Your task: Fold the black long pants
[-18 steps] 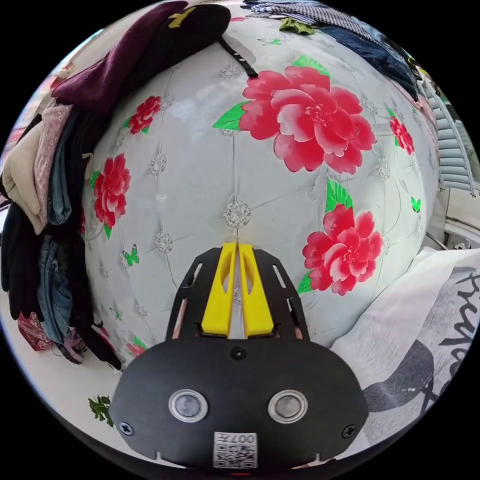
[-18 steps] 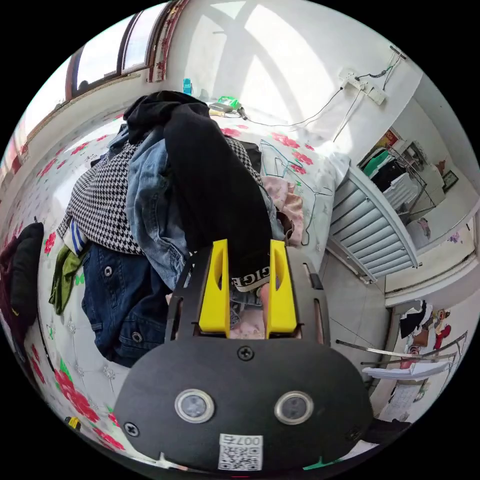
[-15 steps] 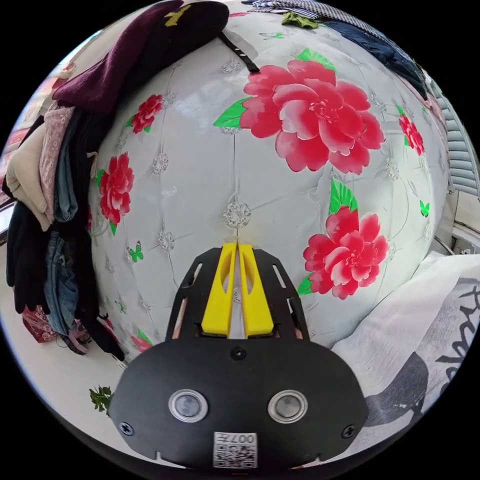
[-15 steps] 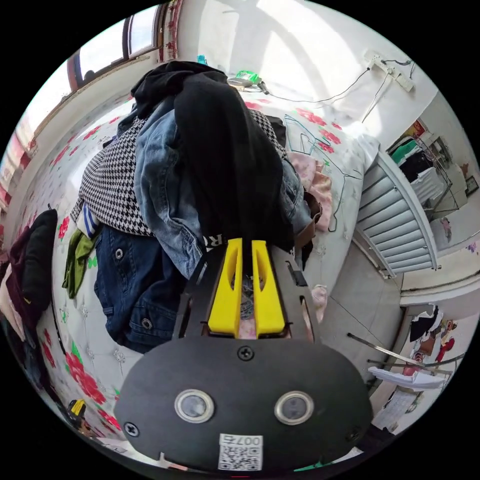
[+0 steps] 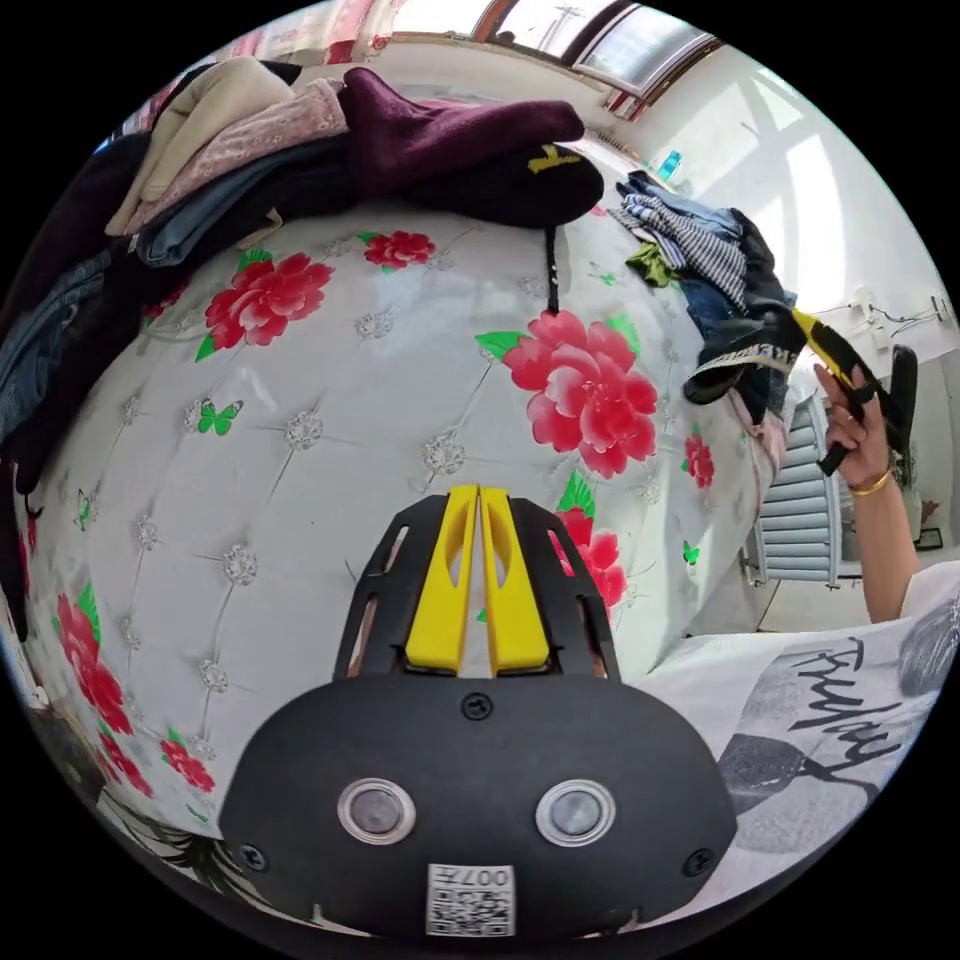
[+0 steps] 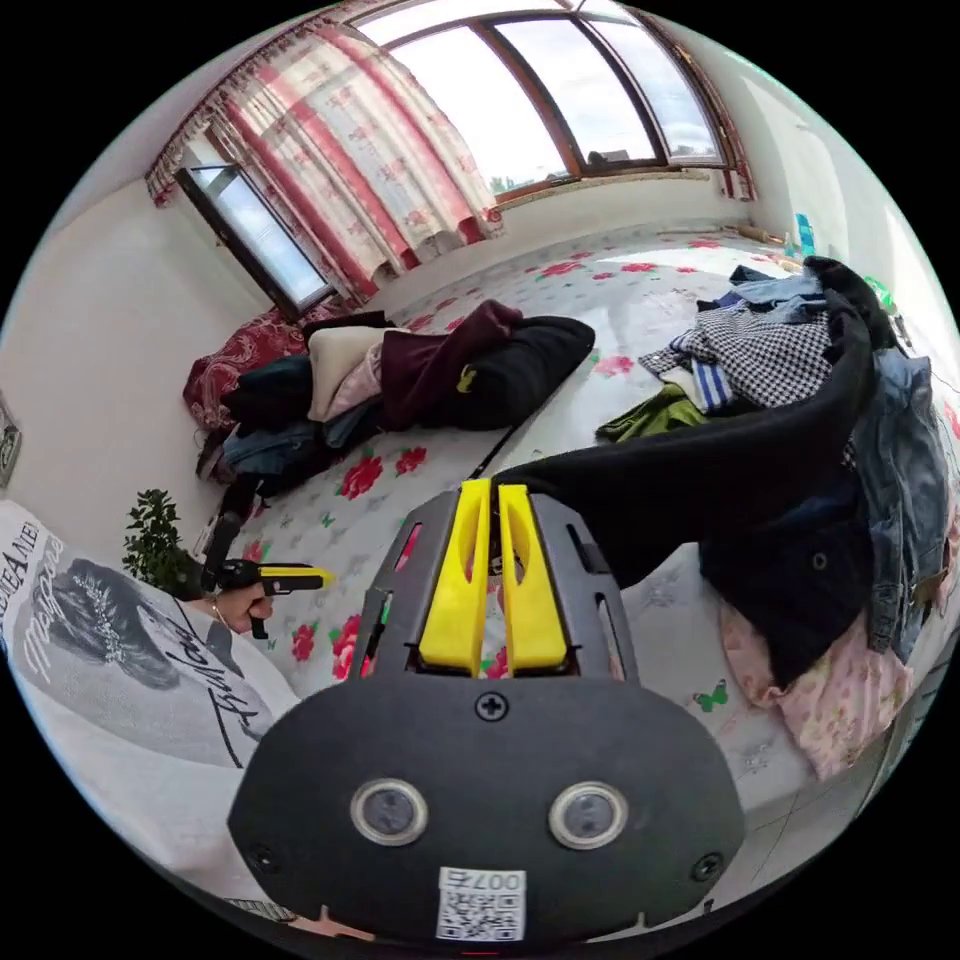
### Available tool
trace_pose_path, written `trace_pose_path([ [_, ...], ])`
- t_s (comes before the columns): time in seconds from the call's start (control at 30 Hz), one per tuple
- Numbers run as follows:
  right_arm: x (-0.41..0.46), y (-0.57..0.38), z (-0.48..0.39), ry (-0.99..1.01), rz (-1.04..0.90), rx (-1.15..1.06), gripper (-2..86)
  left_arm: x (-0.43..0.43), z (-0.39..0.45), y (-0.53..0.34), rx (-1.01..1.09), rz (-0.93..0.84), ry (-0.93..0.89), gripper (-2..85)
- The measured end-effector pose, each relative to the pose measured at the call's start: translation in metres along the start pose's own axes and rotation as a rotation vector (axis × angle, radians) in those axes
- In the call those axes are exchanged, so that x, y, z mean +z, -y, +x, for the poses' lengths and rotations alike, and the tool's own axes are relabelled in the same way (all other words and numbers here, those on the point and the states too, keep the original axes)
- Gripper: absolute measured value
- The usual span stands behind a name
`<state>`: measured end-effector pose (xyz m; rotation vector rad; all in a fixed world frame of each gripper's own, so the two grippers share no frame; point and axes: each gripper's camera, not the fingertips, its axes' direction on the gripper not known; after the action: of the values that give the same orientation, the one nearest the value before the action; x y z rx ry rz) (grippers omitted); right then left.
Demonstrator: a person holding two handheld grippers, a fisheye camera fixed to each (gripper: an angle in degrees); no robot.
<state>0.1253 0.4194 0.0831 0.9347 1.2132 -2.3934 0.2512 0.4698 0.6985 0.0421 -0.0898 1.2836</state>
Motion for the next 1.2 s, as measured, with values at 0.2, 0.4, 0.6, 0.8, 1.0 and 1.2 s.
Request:
trace_pose_path([
  [0.2, 0.106, -0.056, -0.177, 0.321, -0.257, -0.232, -0.1, -0.145, -0.068, -0.101, 0.009, 0.226, -0.117, 7.4],
  [0.4, 0.154, -0.093, -0.340, 0.701, -0.490, -0.539, 0.9, -0.282, -0.200, -0.258, -0.168, 0.365, -0.051, 3.0],
  [0.6, 0.173, -0.137, -0.425, 0.764, -0.602, -0.798, 3.1, -0.365, -0.340, -0.371, -0.486, 0.459, 0.006, -0.7],
  [0.8, 0.198, -0.130, -0.325, 0.425, -0.535, -0.431, 4.3, -0.413, -0.420, -0.410, -0.559, 0.445, 0.025, 0.8],
  [1.0, 0.192, -0.113, -0.185, 0.018, -0.443, -0.004, 6.1, -0.408, -0.405, -0.404, -0.324, 0.256, 0.044, 9.7],
  [1.2, 0.204, -0.075, -0.105, -0.204, -0.362, 0.201, 7.0, -0.335, -0.402, -0.373, -0.297, -0.008, 0.180, 8.2],
])
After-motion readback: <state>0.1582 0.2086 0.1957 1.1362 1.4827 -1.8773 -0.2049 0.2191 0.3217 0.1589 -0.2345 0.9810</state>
